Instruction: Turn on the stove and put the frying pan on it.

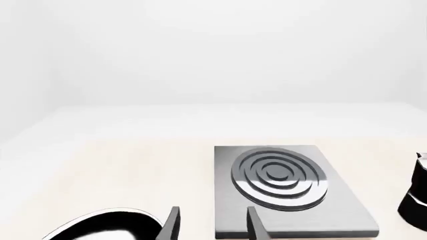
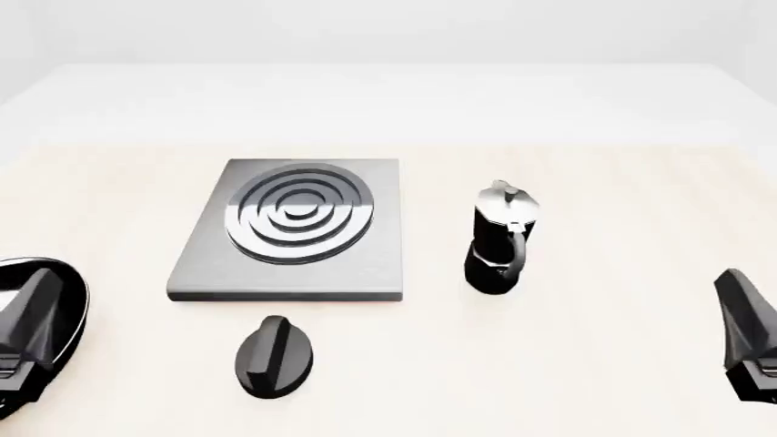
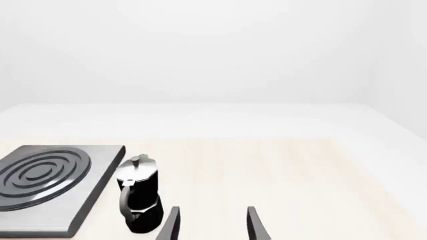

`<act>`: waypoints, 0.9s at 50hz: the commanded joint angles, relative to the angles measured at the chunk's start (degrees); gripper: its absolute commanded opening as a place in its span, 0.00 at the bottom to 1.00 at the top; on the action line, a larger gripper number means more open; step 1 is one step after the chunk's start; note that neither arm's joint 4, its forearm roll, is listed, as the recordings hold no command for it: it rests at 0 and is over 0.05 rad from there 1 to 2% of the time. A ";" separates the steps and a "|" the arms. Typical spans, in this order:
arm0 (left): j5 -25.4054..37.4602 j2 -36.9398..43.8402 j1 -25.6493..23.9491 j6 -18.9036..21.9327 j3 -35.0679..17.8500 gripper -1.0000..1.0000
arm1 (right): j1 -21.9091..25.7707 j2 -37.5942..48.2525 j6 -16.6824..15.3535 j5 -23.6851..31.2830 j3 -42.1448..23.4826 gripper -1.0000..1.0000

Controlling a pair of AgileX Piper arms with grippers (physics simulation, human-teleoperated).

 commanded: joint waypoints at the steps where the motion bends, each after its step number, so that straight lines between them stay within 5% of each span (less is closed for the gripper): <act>1: -1.34 0.00 -1.16 3.40 -0.10 1.00 | 0.00 0.47 -0.02 -0.33 -0.10 1.00; 8: 1.22 0.20 -0.58 4.06 -2.61 1.00 | 0.00 0.72 -0.01 -0.53 -0.13 1.00; 17: 9.96 5.74 -7.94 7.30 -5.56 1.00 | 0.00 0.68 -0.01 -0.49 -0.12 1.00; 26: 19.81 11.60 -10.29 11.50 -16.23 1.00 | 0.01 1.06 -0.02 -0.94 -0.07 1.00; 34: 23.72 15.81 -13.32 11.95 -18.73 1.00 | 0.01 0.85 -0.01 -0.67 -0.11 1.00; 45: 24.01 21.53 -19.35 7.07 -17.84 1.00 | 0.01 0.64 -0.02 -0.48 -0.13 1.00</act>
